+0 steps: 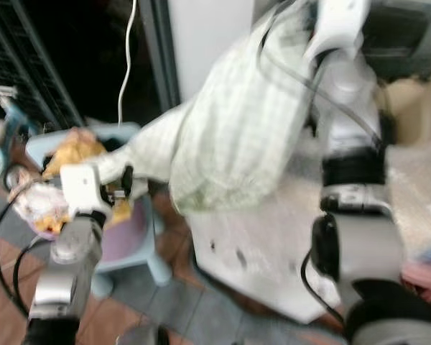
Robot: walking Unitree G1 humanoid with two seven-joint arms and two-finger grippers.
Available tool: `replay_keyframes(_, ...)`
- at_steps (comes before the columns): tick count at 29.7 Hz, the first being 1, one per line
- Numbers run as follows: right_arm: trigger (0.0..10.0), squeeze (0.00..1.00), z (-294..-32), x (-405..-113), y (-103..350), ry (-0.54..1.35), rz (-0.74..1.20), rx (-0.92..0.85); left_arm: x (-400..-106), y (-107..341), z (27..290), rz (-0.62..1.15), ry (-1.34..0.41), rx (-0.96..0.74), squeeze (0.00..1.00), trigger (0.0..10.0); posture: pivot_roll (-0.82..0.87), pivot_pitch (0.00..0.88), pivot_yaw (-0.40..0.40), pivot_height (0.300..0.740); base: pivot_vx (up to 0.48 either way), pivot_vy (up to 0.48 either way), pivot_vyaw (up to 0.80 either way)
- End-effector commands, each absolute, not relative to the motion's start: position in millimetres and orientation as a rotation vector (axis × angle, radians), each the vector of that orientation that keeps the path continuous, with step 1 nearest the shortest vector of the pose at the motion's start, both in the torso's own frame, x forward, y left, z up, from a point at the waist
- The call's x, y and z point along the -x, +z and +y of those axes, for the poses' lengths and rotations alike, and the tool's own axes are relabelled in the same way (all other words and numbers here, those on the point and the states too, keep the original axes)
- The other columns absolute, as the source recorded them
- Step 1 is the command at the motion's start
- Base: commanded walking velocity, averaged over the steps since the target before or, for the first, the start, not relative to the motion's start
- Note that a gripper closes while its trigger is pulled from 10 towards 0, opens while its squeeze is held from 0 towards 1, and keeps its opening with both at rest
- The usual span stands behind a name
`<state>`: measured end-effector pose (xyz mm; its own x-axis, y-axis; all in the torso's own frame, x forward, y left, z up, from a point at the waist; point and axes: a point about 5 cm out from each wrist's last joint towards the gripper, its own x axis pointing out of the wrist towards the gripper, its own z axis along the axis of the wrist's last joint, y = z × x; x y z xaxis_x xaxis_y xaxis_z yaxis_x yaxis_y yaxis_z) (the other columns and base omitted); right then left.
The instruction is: Clothes washing
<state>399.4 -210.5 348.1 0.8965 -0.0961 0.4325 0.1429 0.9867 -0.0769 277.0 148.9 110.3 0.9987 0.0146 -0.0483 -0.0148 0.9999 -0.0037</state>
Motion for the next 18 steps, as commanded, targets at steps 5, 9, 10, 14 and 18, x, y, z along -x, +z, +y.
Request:
replay_keyframes(5,10.0,0.00,-248,-395,363,-0.362,-0.490,0.070,-275,108,152,0.062,0.050,-0.001,0.00,10.0,-0.01,0.000,-0.020,0.740,0.000,0.000,0.00)
replay_keyframes(9,10.0,0.00,-238,-404,318,-0.323,-0.362,0.151,-273,106,153,0.069,0.058,0.002,0.00,10.0,-0.01,0.000,-0.024,0.740,0.000,0.000,0.00)
replay_keyframes(10,10.0,0.00,-233,-406,299,-0.292,-0.288,0.142,-273,106,153,0.070,0.057,0.002,0.00,10.0,-0.01,0.000,-0.023,0.740,0.000,0.000,0.00)
replay_keyframes(14,10.0,0.00,-220,-405,227,-0.214,-0.016,0.113,-273,106,152,0.073,0.052,0.000,0.00,10.0,-0.01,0.000,-0.019,0.740,0.000,0.000,0.00)
replay_keyframes(18,10.0,0.00,-213,-393,181,-0.132,0.167,0.070,-274,105,151,0.078,0.041,-0.003,0.00,10.0,-0.03,0.000,-0.014,0.740,0.000,0.000,0.00)
